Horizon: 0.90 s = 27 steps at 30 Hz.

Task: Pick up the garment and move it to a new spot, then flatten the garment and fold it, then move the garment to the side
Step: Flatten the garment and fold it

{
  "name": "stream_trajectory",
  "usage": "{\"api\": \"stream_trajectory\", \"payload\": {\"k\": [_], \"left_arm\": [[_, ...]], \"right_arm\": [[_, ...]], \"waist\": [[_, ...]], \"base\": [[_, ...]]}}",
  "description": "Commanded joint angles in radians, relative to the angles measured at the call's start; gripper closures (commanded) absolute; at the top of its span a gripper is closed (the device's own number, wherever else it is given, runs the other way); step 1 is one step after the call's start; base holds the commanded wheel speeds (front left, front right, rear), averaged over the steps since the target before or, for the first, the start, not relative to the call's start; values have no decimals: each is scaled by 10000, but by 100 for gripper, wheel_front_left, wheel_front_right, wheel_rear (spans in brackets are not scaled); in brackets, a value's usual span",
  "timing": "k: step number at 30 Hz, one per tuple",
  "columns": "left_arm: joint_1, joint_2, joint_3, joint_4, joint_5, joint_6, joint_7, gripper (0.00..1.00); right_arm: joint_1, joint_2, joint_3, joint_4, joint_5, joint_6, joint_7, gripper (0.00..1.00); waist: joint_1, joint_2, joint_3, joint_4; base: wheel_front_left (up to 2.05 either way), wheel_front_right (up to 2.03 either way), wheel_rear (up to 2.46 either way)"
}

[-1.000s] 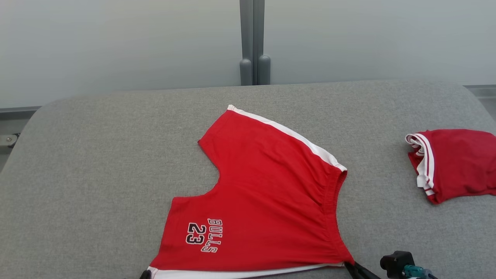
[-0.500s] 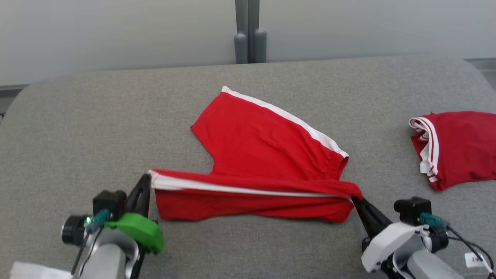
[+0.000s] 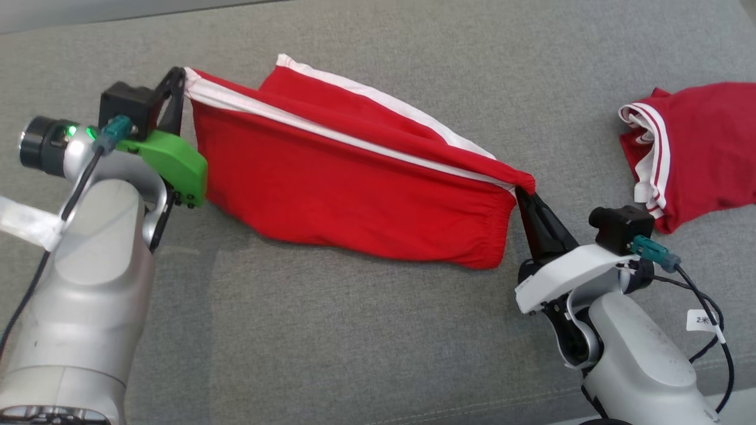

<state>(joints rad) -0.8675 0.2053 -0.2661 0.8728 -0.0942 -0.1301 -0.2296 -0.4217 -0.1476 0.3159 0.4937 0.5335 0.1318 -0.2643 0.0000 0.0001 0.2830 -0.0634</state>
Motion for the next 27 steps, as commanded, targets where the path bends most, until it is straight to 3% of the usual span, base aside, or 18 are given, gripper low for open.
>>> {"api": "stream_trajectory", "payload": {"k": [1,9,22,23,24,25,26,27], "left_arm": [[-238,175,-22,148,111,87,71,100],[-2024,442,-681,1539,851,361,948,100],[-3210,269,-998,2832,971,926,883,100],[-3229,243,-1009,2902,964,926,870,88],[-3243,220,-1017,2969,949,936,815,58],[-3248,182,-1040,3029,932,921,746,7],[-3249,136,-1061,3102,908,926,705,0],[-3256,101,-1048,3178,865,934,653,0]], "right_arm": [[-129,43,-29,-16,-38,-26,3,100],[-637,657,-134,-243,-29,-26,2,100],[-943,923,-476,-416,-115,-29,2,100],[-968,925,-420,-465,-73,-27,2,100],[-977,927,-405,-504,-46,-27,2,70],[-970,929,-385,-527,-27,-26,3,7],[-977,945,-375,-564,-17,-24,3,0],[-998,946,-416,-623,-107,-24,3,0]], "waist": [[0,-1,1126,-938],[0,-1,1983,-1680],[0,-1,2487,-2028],[0,-1,2486,-2028],[0,-1,2485,-2022],[0,-1,2480,-2007],[0,-1,2468,-1984],[0,-1,2456,-1960]], "base": [[0,0,0],[0,0,0],[0,0,0],[0,0,0],[0,0,0],[0,0,0],[0,0,0],[0,0,0]]}}
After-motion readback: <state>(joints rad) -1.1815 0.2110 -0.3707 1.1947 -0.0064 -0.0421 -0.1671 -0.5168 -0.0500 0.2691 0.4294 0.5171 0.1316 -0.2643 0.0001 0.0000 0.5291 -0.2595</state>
